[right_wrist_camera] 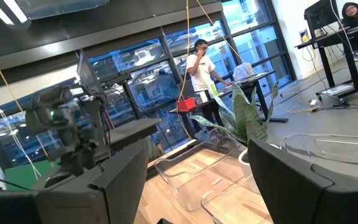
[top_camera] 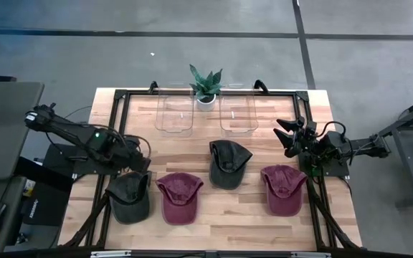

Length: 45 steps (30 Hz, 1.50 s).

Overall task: Pick & Place hat
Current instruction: Put the bottom black cap into the left transparent bin

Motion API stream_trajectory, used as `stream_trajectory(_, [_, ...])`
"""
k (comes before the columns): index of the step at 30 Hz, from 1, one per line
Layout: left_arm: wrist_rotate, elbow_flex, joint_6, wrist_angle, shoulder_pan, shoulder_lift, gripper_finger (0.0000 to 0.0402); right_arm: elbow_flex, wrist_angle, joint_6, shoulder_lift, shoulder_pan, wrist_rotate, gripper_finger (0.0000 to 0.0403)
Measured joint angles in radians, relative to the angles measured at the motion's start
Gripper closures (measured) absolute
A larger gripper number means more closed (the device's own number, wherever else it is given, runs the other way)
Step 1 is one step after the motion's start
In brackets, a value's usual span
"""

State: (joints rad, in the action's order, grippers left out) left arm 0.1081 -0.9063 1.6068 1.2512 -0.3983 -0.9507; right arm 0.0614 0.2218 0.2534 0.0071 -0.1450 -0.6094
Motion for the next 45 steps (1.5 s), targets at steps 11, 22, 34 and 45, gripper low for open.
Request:
stream_trajectory(11, [-0.039, 0.164, 0.107, -0.266, -0.093, -0.073, 0.0105, 0.0, 0.0, 0.0, 0.0, 0.0, 0.0, 0.0132])
stream_trajectory(22, [-0.041, 0.164, 0.119, -0.322, -0.093, -0.226, 0.0105, 0.0, 0.0, 0.0, 0.0, 0.0, 0.0, 0.0132])
stream_trajectory(34, [-0.053, 0.164, 0.11, -0.351, -0.093, -0.303, 0.0105, 0.0, 0.0, 0.0, 0.0, 0.0, 0.0, 0.0132])
stream_trajectory(45, [-0.138, 0.164, 0.111, -0.378, -0.093, -0.343, 0.0105, 0.0, 0.0, 0.0, 0.0, 0.0, 0.0, 0.0132])
